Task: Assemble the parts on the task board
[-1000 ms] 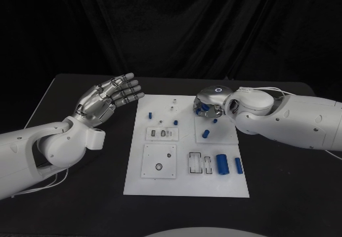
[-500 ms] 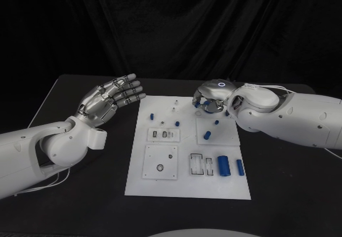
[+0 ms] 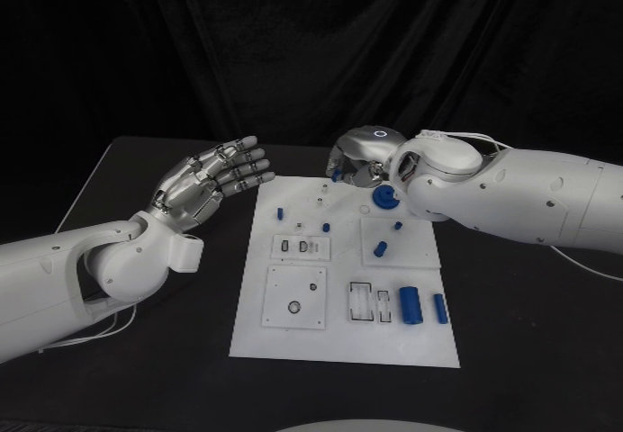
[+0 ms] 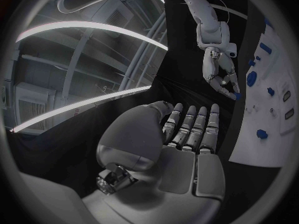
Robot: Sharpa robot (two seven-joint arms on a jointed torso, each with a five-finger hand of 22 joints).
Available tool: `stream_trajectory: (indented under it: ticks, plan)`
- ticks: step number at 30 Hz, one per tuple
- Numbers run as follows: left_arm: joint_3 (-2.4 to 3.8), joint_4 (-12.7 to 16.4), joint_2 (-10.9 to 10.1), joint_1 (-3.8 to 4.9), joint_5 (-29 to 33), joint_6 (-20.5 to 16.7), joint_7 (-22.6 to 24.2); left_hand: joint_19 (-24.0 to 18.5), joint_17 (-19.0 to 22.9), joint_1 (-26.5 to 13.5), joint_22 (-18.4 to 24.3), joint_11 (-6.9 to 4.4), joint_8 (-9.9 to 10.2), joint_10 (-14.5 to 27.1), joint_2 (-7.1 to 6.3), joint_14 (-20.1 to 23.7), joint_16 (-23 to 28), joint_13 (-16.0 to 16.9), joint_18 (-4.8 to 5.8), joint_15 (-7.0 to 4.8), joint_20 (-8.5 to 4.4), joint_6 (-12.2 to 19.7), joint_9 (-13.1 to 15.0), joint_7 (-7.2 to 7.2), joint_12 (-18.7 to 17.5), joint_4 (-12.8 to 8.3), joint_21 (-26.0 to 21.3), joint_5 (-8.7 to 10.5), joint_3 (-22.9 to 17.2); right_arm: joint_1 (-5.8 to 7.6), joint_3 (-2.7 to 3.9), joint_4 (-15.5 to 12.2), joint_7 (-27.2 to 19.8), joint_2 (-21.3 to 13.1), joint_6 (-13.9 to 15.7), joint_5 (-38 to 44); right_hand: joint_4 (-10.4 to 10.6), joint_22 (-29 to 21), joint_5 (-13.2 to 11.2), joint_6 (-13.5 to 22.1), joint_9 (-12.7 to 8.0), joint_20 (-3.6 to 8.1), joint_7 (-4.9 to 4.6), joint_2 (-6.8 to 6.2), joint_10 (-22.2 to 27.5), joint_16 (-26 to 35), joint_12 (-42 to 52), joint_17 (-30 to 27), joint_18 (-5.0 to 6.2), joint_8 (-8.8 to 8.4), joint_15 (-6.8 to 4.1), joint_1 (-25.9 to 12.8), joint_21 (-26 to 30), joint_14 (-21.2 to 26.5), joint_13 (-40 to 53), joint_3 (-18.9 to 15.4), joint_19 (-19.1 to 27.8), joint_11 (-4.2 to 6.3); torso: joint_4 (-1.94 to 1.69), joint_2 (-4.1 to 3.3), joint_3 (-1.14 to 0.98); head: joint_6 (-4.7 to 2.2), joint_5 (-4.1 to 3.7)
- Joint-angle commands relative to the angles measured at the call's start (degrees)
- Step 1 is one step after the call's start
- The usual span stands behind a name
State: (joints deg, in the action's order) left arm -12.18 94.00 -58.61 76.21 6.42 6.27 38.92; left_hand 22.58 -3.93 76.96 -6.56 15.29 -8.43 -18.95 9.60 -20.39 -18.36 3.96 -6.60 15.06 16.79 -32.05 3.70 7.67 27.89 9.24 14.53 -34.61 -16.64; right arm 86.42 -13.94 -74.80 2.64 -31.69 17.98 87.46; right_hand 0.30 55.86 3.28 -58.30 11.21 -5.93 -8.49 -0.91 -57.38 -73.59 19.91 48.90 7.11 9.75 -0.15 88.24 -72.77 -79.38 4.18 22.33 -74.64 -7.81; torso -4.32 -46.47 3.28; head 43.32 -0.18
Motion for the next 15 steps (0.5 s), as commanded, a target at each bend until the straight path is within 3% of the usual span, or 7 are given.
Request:
stream_trajectory:
  ticks: [1, 5, 15]
  plan:
    - [0.05, -0.12, 0.25, 0.09, 0.15, 1.12, 4.91, 0.34, -0.01, -0.64, 0.06, 0.36, -0.22, -0.15, -0.04, -0.11, -0.27, -0.05, 1.09, 0.23, -0.05, -0.13, 0.06, 0.33, -0.25, -0.04, 0.38, 0.15, -0.4, -0.01, 0.06, 1.62, -0.72, 1.09, -1.32, -2.71, 0.34, 0.03, -0.09, 0.39, 0.11, -0.11, -0.15, -0.57, -3.35, 0.32, -0.48, 0.11, -0.14, -0.37, 0.23, 0.0, 0.28, 0.15, -0.21, -0.05, 0.41, 2.98, 0.03, -0.01, -0.06, -0.09, -0.1]
    - [0.05, -0.14, 0.43, 0.09, 0.15, 1.14, 4.82, 0.35, -0.03, -0.67, 0.05, 0.36, -0.2, -0.15, -0.01, -0.21, -0.37, -0.05, 1.13, 0.25, -0.05, -0.07, 0.06, 0.35, -0.25, -0.06, 0.39, 0.13, -0.47, -0.35, 0.08, 3.88, -0.67, 2.77, -1.6, -3.01, 0.51, 0.53, -0.09, 0.54, 0.2, -0.18, -0.23, -0.73, -3.26, 0.2, -0.95, 0.55, -0.24, -0.53, 0.32, -0.24, 0.07, 0.0, -0.25, -0.2, 0.18, 2.87, 0.01, -0.03, -0.08, -0.38, -0.4]
    - [0.05, -0.53, 0.88, 0.09, 0.16, 0.97, 4.94, 0.41, -0.06, -0.76, 0.05, 0.39, -0.25, -0.18, 0.09, -0.39, -0.56, -0.04, 1.22, 0.32, -0.07, -0.21, 0.08, 0.37, -0.22, -0.1, 0.43, 0.07, -0.71, -1.23, 0.15, 6.8, 0.06, 4.96, -2.8, -2.87, 0.63, 0.69, 0.11, 1.36, 0.28, -0.36, -0.42, -0.91, -2.85, 0.18, -2.18, 0.82, -0.26, -1.2, 0.53, -0.33, 0.08, -0.08, -0.32, -0.16, 0.13, 2.62, 0.04, -0.01, -0.03, -0.24, -0.48]
